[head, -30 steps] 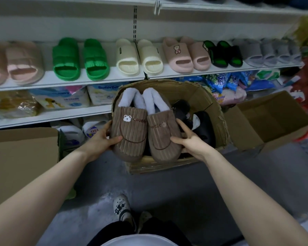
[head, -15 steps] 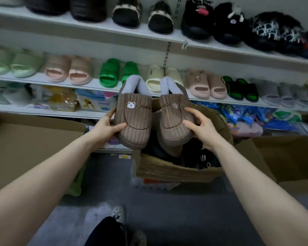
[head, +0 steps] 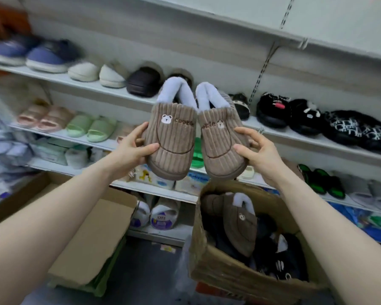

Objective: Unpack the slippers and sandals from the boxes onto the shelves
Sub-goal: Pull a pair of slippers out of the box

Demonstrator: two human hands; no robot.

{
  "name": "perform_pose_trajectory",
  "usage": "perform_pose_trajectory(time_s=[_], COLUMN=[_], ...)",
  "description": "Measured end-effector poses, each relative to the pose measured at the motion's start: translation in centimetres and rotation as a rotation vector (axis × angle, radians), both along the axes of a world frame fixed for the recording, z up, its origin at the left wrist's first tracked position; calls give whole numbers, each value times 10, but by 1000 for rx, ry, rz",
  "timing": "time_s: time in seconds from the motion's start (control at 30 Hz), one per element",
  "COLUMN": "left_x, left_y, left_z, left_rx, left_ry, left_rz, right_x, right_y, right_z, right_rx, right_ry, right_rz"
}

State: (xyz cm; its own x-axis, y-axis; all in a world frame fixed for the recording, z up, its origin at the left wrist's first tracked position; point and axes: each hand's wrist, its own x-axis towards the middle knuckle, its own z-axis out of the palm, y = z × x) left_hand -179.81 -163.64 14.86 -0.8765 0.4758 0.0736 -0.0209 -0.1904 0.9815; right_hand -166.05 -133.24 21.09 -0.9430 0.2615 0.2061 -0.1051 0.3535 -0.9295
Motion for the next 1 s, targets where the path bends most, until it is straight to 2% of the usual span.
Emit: perform_pose_trajectory(time_s=[0.27,0.5,0.67,0.87,1.0], left_x=[-68,-135,-177,-236,-281], left_y=[-111,-202,-235,-228,-214], left_z=[83,157,215,279,298], left_rx=[61,140,174,151,218], left_ry=[166,255,298,156,24], left_rz=[31,118,179,267,272], right_x=[-81,-154,-214,-289,-335], right_y=[-101,-194,-239,-259,-252], right_z=[68,135,189,241,256], right_rx=[35,-29,-117,-196,-240], right_ry=[177,323,374,296,194], right_rz=[103,123,113,90,48])
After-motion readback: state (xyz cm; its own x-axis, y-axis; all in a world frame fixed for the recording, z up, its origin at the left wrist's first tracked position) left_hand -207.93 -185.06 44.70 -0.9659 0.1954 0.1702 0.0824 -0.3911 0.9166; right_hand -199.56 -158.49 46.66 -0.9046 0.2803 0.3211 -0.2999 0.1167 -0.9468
